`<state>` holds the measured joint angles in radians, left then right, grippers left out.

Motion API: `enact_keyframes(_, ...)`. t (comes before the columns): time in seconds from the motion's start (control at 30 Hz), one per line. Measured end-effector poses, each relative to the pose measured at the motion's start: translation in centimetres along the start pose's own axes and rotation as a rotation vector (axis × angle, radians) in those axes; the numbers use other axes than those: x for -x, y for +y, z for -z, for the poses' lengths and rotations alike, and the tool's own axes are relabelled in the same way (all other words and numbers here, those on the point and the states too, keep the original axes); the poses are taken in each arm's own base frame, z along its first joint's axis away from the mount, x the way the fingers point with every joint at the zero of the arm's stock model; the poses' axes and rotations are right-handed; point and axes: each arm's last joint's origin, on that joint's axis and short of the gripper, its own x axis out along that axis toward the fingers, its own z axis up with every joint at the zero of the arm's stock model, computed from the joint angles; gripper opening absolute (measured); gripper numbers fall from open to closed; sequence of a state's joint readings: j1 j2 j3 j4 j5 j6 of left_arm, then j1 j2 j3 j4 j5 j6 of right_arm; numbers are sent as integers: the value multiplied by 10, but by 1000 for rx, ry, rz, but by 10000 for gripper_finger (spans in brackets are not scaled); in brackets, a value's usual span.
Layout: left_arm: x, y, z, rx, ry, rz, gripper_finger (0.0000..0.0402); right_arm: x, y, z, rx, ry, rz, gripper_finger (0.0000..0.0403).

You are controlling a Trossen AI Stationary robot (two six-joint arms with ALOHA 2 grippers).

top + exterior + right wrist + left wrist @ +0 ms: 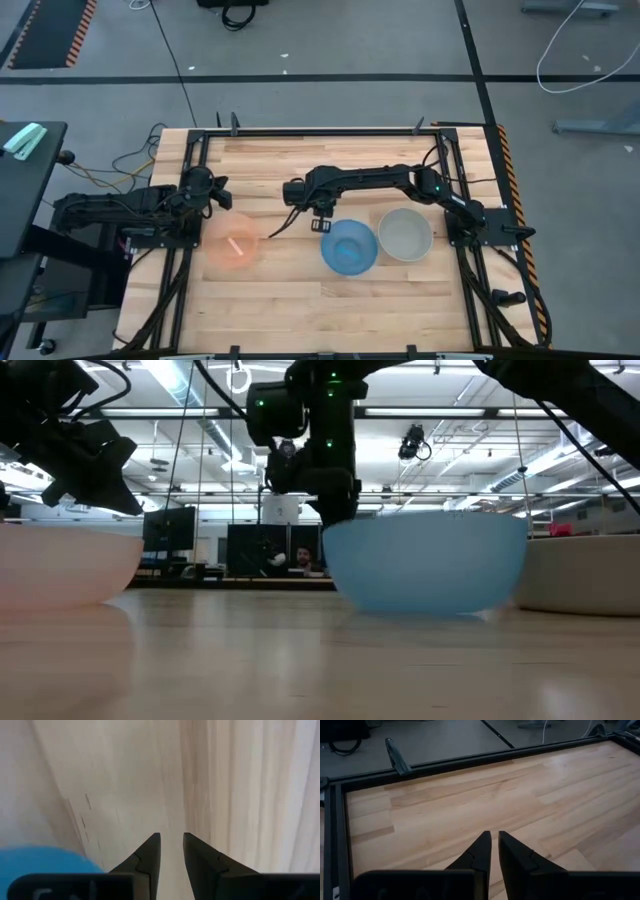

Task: Nest bowls inside each other
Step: Adjust the blue bowl

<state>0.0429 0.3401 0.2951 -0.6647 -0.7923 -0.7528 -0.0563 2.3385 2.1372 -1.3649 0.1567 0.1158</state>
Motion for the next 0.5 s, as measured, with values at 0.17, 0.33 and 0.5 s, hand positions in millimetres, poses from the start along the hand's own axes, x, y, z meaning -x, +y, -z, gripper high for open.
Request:
enact_keyframes(0.17,0,0,0,-4,1,0,39,19,-8,5,4,-31,11,92)
enact_keyframes(0.33,0,0,0,-5,2,1,35,53,-10,25,-23,-25,17,92)
enact_keyframes(0.5,0,0,0,-5,3,2,43,90,13,49,21,-75,1,92)
